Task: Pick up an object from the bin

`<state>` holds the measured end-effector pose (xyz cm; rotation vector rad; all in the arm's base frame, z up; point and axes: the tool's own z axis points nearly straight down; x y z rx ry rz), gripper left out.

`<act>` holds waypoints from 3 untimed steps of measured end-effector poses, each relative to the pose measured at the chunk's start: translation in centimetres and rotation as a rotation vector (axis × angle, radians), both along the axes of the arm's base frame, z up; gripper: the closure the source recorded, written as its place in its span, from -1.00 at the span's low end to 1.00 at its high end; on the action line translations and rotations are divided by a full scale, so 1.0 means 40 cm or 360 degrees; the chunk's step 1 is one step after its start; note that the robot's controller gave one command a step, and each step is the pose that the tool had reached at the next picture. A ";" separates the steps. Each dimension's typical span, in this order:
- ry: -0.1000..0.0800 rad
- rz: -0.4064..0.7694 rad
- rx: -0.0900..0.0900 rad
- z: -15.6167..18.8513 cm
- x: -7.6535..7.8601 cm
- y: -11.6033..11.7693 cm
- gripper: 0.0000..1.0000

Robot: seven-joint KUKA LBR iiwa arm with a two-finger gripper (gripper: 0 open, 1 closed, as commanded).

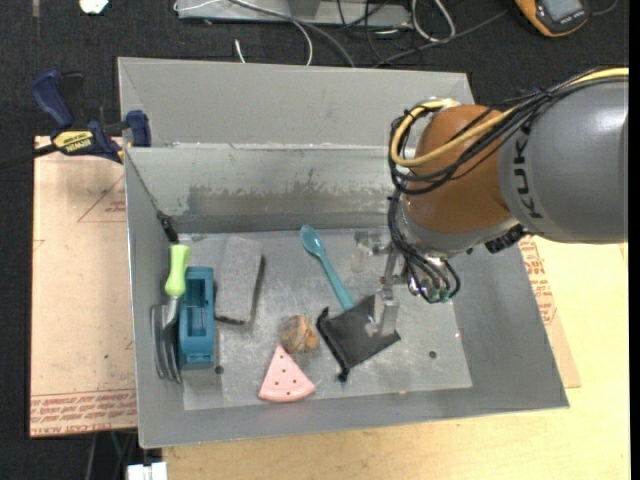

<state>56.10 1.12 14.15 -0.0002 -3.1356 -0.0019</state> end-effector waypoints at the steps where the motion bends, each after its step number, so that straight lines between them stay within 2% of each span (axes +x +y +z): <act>1: -0.0010 0.0000 0.0000 0.008 0.005 0.000 -1.00; 2: -0.0019 -0.0119 0.0002 -0.094 -0.008 -0.012 -1.00; 3: -0.0023 -0.0316 0.0003 -0.182 -0.033 -0.019 -1.00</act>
Offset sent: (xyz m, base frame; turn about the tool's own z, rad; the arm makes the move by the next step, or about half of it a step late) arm -0.0102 -0.0086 -0.0715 0.1309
